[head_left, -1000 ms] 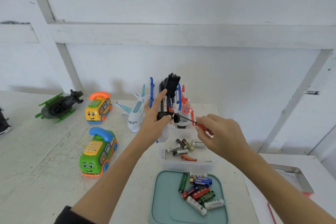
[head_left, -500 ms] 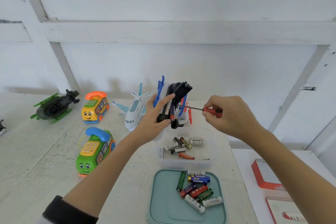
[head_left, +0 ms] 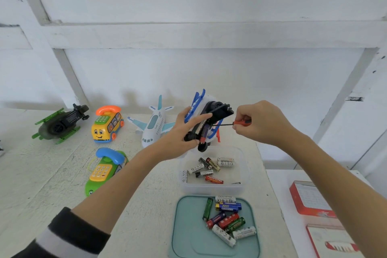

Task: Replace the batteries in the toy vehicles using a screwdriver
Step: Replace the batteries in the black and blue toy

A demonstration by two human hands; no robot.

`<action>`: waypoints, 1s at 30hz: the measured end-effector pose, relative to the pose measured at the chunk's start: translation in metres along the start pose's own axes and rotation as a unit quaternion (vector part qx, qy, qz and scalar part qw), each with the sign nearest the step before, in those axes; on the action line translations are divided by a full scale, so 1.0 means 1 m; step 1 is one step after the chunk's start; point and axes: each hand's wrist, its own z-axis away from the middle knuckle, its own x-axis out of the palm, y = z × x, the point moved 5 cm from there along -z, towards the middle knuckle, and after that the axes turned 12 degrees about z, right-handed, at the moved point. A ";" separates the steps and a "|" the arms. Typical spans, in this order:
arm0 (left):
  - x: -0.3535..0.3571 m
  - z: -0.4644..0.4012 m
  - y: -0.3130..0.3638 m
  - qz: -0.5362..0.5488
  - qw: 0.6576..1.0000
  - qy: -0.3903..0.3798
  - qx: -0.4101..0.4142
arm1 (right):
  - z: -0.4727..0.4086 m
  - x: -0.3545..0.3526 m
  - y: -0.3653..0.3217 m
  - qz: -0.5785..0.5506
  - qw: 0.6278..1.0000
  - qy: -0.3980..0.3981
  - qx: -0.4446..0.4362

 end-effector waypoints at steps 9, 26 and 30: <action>0.004 -0.003 -0.001 0.029 0.999 -0.008 -0.024 | 0.010 0.002 0.009 -0.009 1.000 0.000 0.012; -0.009 -0.002 -0.003 0.203 0.979 0.027 -0.016 | 0.001 0.006 -0.006 -0.075 0.994 0.084 0.017; -0.012 0.001 -0.001 0.195 0.981 0.022 -0.005 | -0.002 0.007 -0.003 -0.098 0.992 0.081 0.020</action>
